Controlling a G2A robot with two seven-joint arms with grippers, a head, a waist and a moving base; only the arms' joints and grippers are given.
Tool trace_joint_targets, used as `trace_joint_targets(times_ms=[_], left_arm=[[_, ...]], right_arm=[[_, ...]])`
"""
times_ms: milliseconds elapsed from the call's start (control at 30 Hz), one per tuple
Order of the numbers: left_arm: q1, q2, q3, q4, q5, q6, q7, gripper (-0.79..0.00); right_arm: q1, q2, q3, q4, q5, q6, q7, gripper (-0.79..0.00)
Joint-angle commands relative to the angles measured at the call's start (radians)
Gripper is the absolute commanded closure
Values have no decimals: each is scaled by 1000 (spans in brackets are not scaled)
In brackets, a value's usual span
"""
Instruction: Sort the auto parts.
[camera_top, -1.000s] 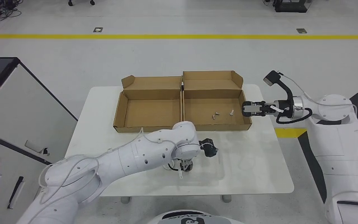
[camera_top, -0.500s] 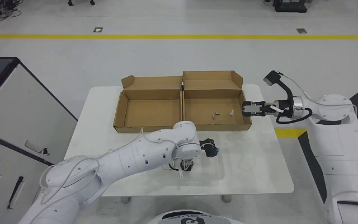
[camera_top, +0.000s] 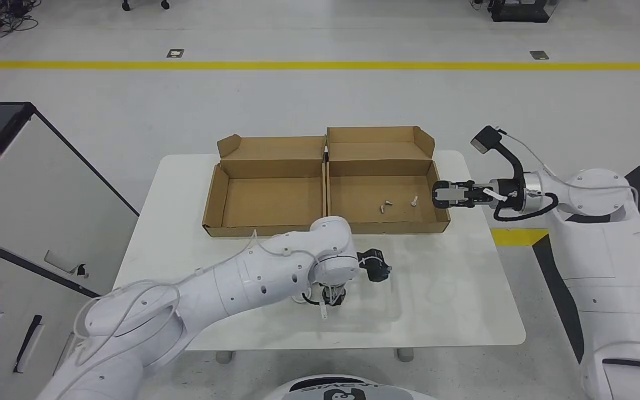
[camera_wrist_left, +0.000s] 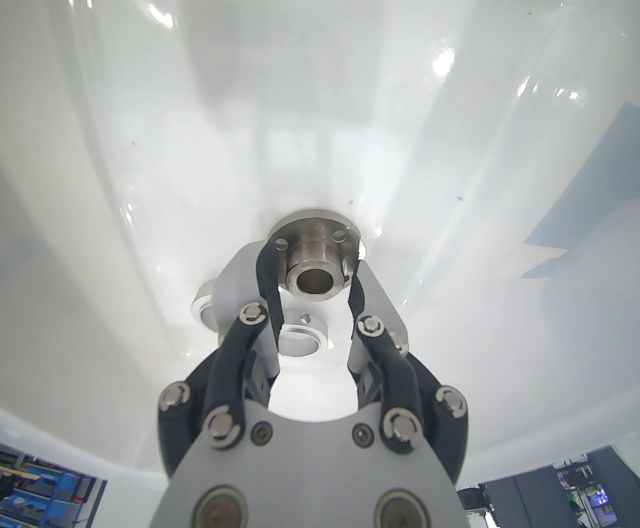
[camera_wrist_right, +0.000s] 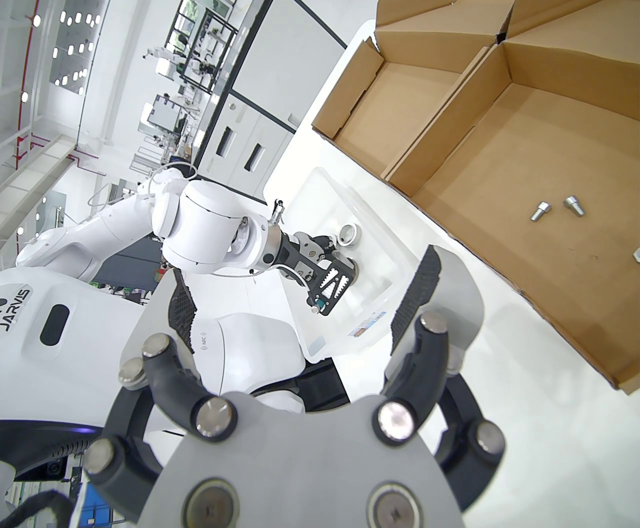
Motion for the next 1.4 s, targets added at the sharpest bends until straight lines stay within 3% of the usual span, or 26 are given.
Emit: trace_joint_targets(times_ms=[0, 167, 233, 267, 667, 933, 1367], left_arm=[[2, -1, -1, 2, 2, 0, -2, -283], [8, -4, -3, 13, 6, -9, -1, -231], [9, -6, -2, 19, 12, -10, -2, -28], [10, -7, -3, 21, 11, -11, 0, 0], [3, 6, -48, -43, -2, 13, -17, 0], [-76, 36, -18, -128, -44, 30, -17, 0], [-72, 44, -35, -124, -47, 22, 21, 0]], right_arm=[[0, 0, 0, 0, 0, 0, 0, -785], [0, 0, 0, 0, 0, 0, 0, -785], [0, 0, 0, 0, 0, 0, 0, -785], [0, 0, 0, 0, 0, 0, 0, -785], [0, 0, 0, 0, 0, 0, 0, -785], [0, 0, 0, 0, 0, 0, 0, -785], [0, 0, 0, 0, 0, 0, 0, -785]])
